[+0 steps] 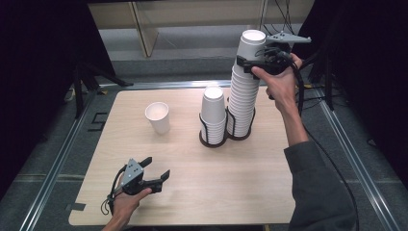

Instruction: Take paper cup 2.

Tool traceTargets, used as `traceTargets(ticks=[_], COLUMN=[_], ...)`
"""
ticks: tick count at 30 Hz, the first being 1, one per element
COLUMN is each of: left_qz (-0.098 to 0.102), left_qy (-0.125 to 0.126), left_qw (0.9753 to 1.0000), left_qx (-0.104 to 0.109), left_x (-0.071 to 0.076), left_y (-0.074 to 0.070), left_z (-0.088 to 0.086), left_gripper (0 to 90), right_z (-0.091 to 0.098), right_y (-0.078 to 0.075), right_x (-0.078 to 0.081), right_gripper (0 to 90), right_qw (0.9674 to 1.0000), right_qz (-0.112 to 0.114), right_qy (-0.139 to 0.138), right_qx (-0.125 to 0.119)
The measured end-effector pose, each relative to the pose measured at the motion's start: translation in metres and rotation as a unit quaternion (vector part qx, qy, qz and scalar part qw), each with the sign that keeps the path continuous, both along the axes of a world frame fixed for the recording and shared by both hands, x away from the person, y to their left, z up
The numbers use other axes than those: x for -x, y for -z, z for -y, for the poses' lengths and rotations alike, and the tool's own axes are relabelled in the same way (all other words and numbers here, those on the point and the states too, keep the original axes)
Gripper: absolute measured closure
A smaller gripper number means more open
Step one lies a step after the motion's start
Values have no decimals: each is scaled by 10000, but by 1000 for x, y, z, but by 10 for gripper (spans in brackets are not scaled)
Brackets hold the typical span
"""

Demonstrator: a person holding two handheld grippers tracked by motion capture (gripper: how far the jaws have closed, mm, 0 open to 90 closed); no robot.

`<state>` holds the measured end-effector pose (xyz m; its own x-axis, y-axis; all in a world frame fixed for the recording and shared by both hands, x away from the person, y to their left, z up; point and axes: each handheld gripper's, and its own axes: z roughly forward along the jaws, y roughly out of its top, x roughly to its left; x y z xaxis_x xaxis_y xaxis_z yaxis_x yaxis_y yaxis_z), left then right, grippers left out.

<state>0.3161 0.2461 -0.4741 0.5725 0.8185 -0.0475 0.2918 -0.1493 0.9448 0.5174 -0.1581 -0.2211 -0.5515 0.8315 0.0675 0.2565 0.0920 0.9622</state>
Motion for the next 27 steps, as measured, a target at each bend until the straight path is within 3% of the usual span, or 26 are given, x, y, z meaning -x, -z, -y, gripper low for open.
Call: traceTargets(ticks=[8, 12, 18, 27], left_qz=[11, -4, 1, 19], left_qy=[13, 15, 56, 81], left_qw=[10000, 10000, 10000, 10000], left_qx=[-5, -24, -22, -34], left_x=[0, 0, -1, -1], left_y=[0, 0, 1, 1], left_z=[0, 0, 1, 1], left_gripper=[142, 142, 142, 142], right_z=[-4, -4, -2, 4], right_y=[0, -4, -28, -73], right_x=[-9, -8, -1, 16], right_gripper=[162, 170, 173, 177], right_qw=[10000, 10000, 9997, 9967], right_qz=[-31, 42, 245, 767], right_qy=[1, 33, 95, 207], right_qx=[-70, 32, -29, -133])
